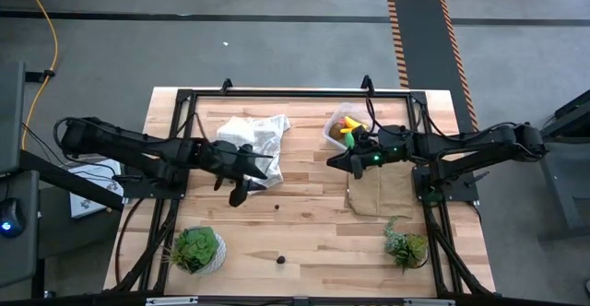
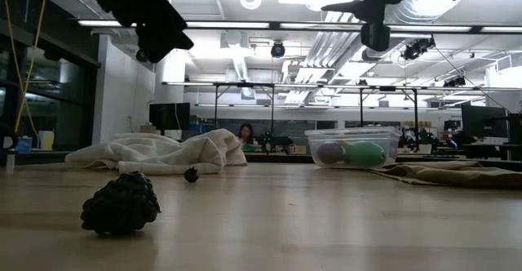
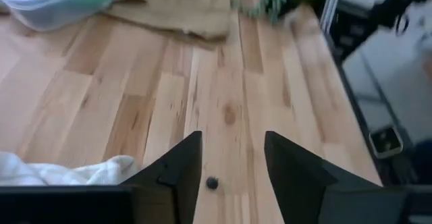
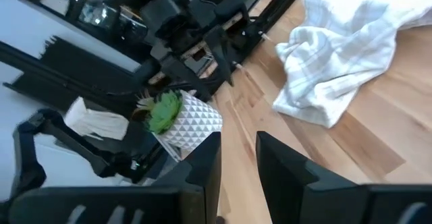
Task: Pick and placing Produce into tupperware
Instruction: Put the blueberry into the transparent bin
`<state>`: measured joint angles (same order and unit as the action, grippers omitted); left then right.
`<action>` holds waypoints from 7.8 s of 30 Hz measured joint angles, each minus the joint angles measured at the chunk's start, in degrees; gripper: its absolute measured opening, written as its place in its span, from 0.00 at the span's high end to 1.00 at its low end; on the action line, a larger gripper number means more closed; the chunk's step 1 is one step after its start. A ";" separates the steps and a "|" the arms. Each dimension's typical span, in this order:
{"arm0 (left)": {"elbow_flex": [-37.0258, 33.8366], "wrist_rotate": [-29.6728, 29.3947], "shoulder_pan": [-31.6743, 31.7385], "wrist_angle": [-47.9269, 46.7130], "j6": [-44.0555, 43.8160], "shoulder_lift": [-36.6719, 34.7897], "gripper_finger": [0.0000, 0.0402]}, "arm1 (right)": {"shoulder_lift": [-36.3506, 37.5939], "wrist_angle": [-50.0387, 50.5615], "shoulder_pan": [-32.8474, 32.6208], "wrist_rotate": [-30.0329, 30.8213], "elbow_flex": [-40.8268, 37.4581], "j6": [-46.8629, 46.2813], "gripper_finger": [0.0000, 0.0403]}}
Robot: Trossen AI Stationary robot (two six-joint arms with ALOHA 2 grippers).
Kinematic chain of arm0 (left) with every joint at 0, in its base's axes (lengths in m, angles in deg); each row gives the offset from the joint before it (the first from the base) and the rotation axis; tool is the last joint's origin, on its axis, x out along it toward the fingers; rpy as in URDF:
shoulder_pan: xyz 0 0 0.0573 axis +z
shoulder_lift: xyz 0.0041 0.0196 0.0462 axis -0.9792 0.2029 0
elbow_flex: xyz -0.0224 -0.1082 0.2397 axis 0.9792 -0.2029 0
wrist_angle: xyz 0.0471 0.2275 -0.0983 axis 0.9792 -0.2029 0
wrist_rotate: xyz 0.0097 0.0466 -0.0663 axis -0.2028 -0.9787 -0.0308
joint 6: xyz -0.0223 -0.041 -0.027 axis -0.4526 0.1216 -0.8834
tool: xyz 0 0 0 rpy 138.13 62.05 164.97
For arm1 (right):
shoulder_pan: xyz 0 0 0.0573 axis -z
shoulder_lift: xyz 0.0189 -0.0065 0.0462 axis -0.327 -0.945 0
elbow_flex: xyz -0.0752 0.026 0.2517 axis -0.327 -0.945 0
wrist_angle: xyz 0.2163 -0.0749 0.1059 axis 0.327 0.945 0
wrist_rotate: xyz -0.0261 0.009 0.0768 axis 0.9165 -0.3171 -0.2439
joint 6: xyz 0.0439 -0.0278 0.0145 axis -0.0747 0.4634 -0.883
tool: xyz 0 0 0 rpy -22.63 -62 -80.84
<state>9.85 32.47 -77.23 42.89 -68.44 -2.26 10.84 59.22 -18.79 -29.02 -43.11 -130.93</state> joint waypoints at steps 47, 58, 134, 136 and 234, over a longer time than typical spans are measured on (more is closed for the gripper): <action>-34.92 -33.53 -15.32 68.05 0.76 16.46 0.71 | -1.90 6.07 0.42 15.12 -0.04 12.64 0.79; -29.06 -30.56 -15.35 69.06 5.65 29.29 0.71 | -1.90 6.80 0.42 15.09 -0.04 15.16 0.79; -18.99 -20.35 -15.28 76.20 11.86 50.07 0.71 | -1.88 9.29 -2.23 16.47 -0.01 16.89 0.79; -18.34 -20.38 -15.28 76.20 11.85 50.66 0.71 | -1.88 9.27 -2.23 16.47 -0.01 16.90 0.79; 18.16 -13.25 2.43 3.67 18.58 7.38 0.86 | -1.90 -10.15 -2.14 10.18 -0.01 3.26 0.79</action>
<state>28.01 19.22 -74.80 46.56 -49.86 5.12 8.93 49.07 -20.93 -18.83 -43.13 -127.67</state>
